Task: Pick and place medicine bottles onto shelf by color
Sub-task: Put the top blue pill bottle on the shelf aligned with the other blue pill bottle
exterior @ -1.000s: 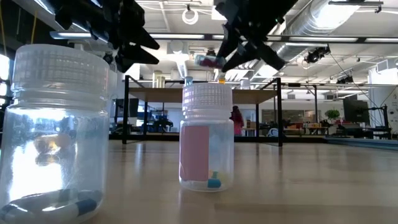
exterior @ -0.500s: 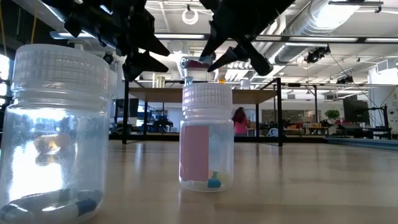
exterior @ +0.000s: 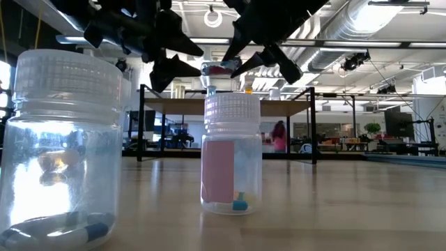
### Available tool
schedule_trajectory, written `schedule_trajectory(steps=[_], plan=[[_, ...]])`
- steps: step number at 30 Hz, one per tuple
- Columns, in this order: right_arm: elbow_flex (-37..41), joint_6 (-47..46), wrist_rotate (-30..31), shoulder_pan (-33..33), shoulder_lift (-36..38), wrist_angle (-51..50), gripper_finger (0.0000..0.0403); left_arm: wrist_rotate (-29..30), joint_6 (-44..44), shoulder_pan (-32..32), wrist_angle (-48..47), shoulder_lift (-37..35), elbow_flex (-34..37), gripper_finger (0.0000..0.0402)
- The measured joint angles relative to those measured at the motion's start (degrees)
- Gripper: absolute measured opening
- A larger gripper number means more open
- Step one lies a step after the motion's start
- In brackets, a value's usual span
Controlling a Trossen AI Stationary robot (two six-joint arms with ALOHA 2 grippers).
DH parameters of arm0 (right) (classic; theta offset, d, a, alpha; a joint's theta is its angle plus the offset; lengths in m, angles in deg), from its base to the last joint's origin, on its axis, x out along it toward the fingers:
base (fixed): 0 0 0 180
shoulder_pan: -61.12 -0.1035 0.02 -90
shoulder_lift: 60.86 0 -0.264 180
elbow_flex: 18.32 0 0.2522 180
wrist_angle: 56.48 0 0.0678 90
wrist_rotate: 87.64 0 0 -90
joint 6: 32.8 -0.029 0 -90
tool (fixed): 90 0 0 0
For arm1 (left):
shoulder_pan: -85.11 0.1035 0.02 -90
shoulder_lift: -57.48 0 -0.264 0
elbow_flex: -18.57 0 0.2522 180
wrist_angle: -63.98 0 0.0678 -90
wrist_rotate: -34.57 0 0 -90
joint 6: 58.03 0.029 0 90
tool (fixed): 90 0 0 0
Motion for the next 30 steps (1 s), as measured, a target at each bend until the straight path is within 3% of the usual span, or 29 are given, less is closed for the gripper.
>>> schedule_trajectory(steps=[18, 30], plan=[[0.0, 4.0, 1.4, 0.0, 0.0, 3.5, 0.0096, -2.4, 0.6, 0.0, 4.4, 6.1, -2.9, 0.0195], [0.0, 4.1, 1.3, -0.1, 0.1, 3.2, 0.0097, -4.6, 0.9, 0.1, 3.4, 6.1, -3.2, 0.0109]])
